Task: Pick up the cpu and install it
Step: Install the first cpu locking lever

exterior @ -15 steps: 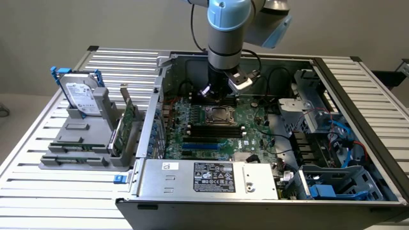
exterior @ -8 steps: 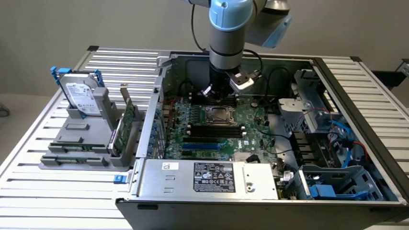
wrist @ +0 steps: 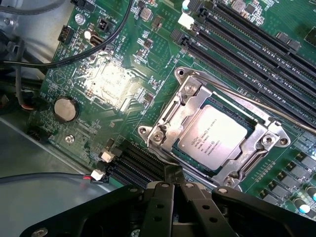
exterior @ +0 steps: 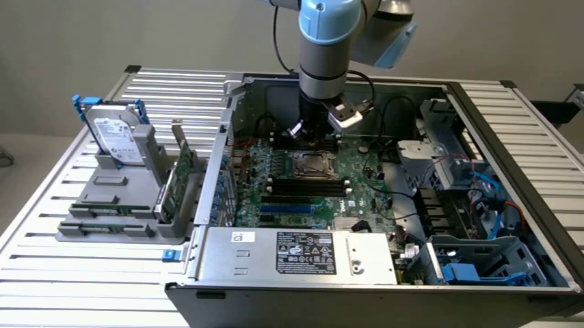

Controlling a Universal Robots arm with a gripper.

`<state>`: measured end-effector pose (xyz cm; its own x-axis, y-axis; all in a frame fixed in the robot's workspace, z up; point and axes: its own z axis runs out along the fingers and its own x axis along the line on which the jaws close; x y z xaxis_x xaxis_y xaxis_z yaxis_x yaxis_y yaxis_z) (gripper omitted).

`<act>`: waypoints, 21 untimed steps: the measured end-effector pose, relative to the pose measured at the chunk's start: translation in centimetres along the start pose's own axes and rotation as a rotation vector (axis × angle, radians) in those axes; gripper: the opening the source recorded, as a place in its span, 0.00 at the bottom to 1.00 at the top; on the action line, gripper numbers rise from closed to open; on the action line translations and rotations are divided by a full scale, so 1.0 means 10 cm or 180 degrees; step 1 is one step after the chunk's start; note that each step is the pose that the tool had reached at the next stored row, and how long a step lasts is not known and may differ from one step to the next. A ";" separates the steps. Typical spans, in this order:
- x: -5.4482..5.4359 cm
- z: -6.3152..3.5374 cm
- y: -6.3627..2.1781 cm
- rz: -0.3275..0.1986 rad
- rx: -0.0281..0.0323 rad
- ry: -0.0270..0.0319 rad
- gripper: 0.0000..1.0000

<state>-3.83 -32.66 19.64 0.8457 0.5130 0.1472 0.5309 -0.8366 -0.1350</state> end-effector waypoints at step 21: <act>0.01 0.003 -0.008 0.0000 -0.0002 -0.0001 0.11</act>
<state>-3.77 -32.53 19.64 0.8456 0.5132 0.1468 0.5310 -0.8366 -0.1345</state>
